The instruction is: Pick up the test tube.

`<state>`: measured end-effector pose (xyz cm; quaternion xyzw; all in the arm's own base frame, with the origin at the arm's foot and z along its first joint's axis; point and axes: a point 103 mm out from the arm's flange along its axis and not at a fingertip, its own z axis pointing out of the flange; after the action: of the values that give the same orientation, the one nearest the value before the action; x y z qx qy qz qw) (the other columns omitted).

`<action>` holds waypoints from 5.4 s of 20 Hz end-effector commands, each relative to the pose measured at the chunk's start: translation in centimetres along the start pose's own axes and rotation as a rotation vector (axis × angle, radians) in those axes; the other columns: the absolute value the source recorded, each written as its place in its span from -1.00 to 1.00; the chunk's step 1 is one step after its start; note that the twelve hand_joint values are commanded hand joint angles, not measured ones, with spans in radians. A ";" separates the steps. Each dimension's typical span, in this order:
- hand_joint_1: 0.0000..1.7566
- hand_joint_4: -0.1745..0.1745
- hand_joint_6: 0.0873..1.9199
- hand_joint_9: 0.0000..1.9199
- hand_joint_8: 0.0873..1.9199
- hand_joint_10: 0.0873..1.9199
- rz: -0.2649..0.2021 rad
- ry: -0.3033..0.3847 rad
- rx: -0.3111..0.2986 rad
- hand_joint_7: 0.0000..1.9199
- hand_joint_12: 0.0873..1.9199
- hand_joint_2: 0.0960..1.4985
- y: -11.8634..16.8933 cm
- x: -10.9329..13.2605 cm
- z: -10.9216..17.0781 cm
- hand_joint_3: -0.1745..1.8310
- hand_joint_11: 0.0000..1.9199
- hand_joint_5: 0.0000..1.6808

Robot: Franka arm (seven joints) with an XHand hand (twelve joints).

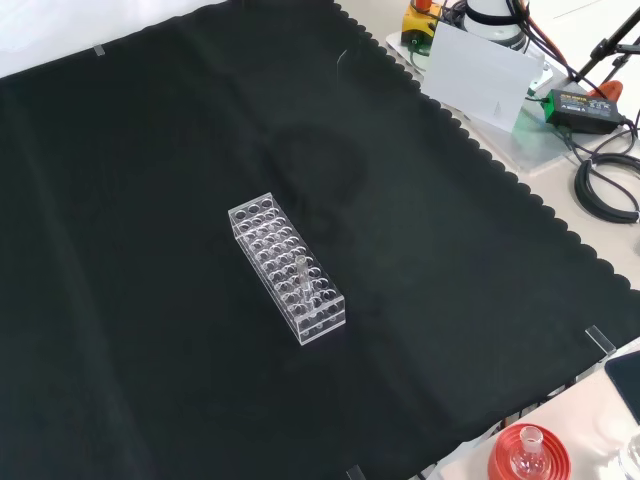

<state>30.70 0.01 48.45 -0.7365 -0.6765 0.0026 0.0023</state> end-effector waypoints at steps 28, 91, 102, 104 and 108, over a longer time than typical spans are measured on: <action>-0.27 -0.09 -1.00 -0.58 -1.00 -1.00 0.031 0.045 -0.082 -0.62 0.35 0.26 -1.2 -5.7 -7.9 -0.90 -1.00 -0.85; -0.05 0.01 -1.00 -0.80 -0.20 -0.05 -0.392 0.354 0.424 -0.76 0.48 0.32 15.0 20.1 23.7 -0.96 -1.00 -0.59; -0.02 -0.02 -1.00 -0.76 -0.20 -0.06 -0.434 0.381 0.429 -0.73 0.51 0.34 16.9 24.8 28.9 -0.99 -1.00 -0.56; -0.01 -0.03 -1.00 -0.74 -0.21 -0.06 -0.441 0.379 0.428 -0.71 0.52 0.34 17.2 25.5 29.4 -1.00 -1.00 -0.51; 0.03 -0.06 -0.85 -0.70 -0.23 -0.08 -0.449 0.373 0.428 -0.65 0.54 0.34 17.8 26.3 29.9 -1.00 -1.00 -0.47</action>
<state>49.68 22.83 19.05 -0.5495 -0.7850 0.0141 0.2857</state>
